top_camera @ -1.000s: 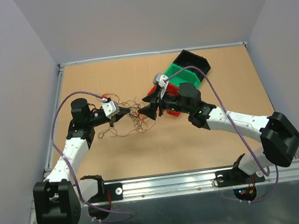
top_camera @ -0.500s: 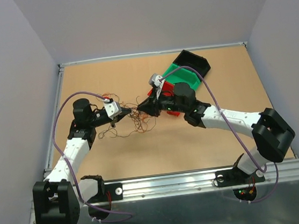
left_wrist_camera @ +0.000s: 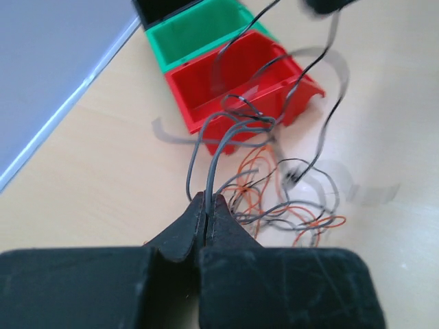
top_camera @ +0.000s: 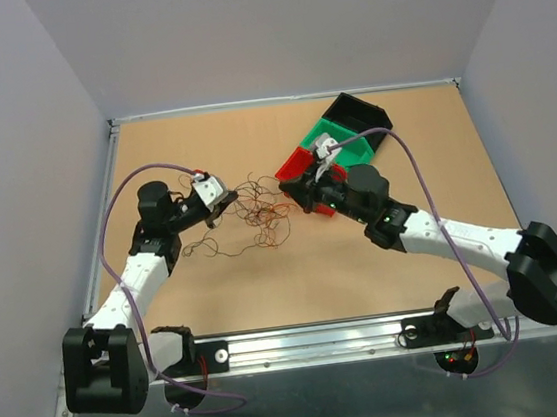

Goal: Untangle the cables

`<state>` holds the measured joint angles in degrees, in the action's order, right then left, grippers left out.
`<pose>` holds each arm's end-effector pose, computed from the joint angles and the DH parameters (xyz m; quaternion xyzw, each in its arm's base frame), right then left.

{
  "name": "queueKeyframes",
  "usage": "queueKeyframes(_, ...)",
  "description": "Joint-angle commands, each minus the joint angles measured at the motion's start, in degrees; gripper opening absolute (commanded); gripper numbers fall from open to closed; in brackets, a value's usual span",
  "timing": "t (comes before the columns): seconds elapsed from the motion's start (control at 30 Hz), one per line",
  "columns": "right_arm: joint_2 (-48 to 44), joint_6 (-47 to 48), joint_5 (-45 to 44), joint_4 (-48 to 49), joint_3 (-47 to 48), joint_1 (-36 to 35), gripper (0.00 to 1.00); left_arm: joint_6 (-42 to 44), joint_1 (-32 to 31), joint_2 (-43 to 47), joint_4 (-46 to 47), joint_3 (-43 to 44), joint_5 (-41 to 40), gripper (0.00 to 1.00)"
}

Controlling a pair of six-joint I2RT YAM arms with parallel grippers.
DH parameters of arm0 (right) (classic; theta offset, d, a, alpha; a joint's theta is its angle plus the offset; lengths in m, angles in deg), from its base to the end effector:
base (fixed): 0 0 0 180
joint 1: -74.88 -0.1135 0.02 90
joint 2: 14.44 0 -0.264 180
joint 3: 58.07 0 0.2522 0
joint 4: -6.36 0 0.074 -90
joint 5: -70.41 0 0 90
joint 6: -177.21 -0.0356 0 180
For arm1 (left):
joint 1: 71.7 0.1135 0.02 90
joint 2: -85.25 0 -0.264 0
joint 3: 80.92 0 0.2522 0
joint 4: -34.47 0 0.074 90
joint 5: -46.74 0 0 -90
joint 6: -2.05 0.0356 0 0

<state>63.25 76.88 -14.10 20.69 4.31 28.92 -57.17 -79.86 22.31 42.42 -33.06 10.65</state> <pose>0.2175 0.2298 0.3030 -0.2499 0.6679 0.3604 0.6013 0.2312 -0.0622 0.2712 0.5056 0.5301 -0.2176 0.6451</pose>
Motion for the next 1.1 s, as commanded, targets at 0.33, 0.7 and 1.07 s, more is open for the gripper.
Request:
queueKeyframes(0.33, -30.47, -0.04, -35.28, -1.73, -20.04, -0.1, 0.0, -13.99, 7.45, -3.42, 12.55, 1.22, -21.04, 0.0)
queueKeyframes(0.7, -49.47, -0.39, -31.87, -2.96, -23.49, -0.1, 0.01, -23.66, 18.44, -1.67, 16.26, 2.36, -28.88, 0.0)
queueKeyframes(1.07, -35.78, -2.5, -16.85, -3.58, -22.43, -0.1, 0.01, -23.76, 19.06, 4.76, -3.51, 30.12, -25.34, 0.0)
